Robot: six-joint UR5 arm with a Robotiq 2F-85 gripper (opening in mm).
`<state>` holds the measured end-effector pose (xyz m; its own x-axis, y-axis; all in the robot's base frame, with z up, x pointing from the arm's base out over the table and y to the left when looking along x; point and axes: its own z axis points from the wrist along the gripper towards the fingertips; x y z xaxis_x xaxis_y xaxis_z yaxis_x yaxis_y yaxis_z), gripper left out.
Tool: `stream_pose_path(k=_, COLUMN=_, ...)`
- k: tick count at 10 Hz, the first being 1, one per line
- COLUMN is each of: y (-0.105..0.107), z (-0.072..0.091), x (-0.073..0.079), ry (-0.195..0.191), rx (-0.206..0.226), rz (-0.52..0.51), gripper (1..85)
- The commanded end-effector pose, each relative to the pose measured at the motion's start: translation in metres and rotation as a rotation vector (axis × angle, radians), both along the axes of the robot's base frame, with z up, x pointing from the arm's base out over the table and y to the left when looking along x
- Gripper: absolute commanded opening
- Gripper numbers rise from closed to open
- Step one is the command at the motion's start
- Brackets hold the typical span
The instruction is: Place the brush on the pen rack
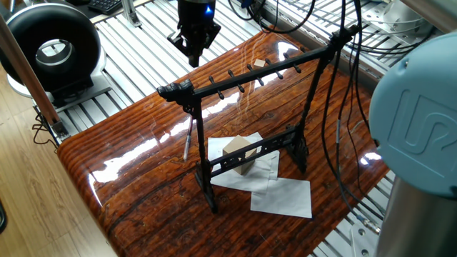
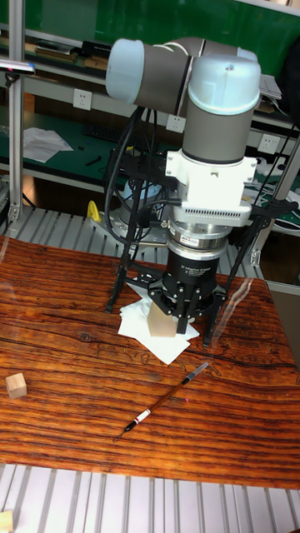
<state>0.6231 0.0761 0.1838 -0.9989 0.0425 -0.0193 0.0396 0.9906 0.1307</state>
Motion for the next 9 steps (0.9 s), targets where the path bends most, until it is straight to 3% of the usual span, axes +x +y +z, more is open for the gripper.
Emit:
stream_pose_path(k=1, y=0.001, z=-0.013, x=0.008, ry=-0.022, rx=0.023, rz=-0.022, gripper=1.0)
stream_pose_path(k=4, y=0.001, z=-0.032, x=0.016, ry=-0.023, rx=0.039, rz=-0.03, gripper=1.0)
stream_pose_path(k=6, y=-0.004, z=-0.048, x=0.022, ry=-0.051, rx=0.044, rz=-0.013, gripper=1.0)
stream_pose_path(k=9, y=-0.024, z=-0.072, x=0.027, ry=-0.081, rx=-0.003, rz=-0.02, gripper=1.0)
